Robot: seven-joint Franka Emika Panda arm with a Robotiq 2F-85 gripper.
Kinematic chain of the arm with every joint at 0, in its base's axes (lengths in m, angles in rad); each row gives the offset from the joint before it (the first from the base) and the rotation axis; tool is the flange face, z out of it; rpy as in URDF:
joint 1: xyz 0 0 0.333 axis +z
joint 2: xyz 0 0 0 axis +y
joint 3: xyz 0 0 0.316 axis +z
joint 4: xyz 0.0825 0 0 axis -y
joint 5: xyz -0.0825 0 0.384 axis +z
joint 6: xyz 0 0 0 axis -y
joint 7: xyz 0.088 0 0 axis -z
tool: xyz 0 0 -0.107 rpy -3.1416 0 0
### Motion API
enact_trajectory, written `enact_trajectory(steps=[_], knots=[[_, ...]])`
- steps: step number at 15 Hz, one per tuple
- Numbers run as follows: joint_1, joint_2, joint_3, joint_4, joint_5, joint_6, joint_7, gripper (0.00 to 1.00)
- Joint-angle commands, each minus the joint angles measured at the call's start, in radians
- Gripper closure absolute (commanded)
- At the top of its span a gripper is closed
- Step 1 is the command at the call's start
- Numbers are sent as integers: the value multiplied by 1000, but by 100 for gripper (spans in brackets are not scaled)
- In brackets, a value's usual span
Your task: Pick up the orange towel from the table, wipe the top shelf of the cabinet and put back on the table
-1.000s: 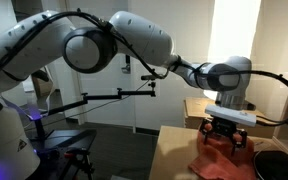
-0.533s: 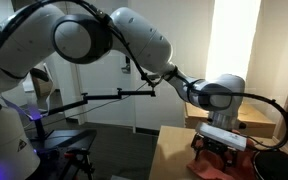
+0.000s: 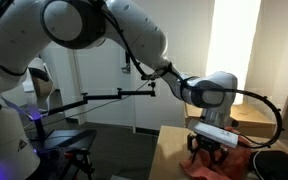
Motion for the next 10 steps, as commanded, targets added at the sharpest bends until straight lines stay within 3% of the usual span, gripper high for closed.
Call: enact_trajectory(steps=[1, 5, 10], knots=[[-11, -102, 11, -140, -26, 81, 2, 73], [-18, -156, 18, -211, -25, 142, -8, 99], [-47, -277, 38, -342, -9, 257, -27, 99]])
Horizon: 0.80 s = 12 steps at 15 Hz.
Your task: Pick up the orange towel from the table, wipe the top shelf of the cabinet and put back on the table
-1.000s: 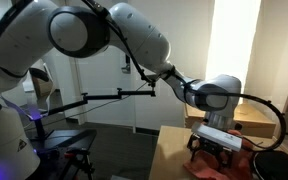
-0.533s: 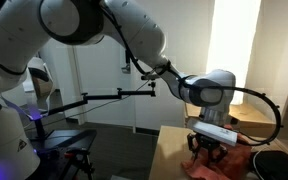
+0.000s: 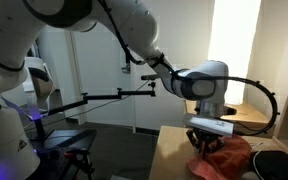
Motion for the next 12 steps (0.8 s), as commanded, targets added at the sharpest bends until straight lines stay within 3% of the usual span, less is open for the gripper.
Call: enact_trajectory(steps=[1, 7, 12], knots=[[-35, -155, 28, -168, -3, 109, -24, 98], [-57, -346, 49, -334, 16, 279, -34, 98], [-103, -483, 86, -455, 107, 406, -102, 98]])
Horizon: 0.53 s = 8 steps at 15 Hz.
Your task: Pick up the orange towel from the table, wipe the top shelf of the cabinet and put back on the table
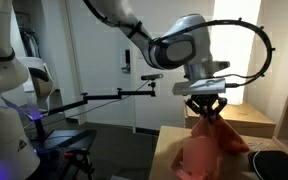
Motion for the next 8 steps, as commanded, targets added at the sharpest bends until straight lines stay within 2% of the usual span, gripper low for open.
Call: enact_trajectory(steps=[1, 4, 8], knots=[[0, -26, -1, -23, 22, 20, -17, 91], [-9, -76, 1, -69, 45, 38, -43, 91], [-9, -80, 3, -79, 45, 41, -43, 91]])
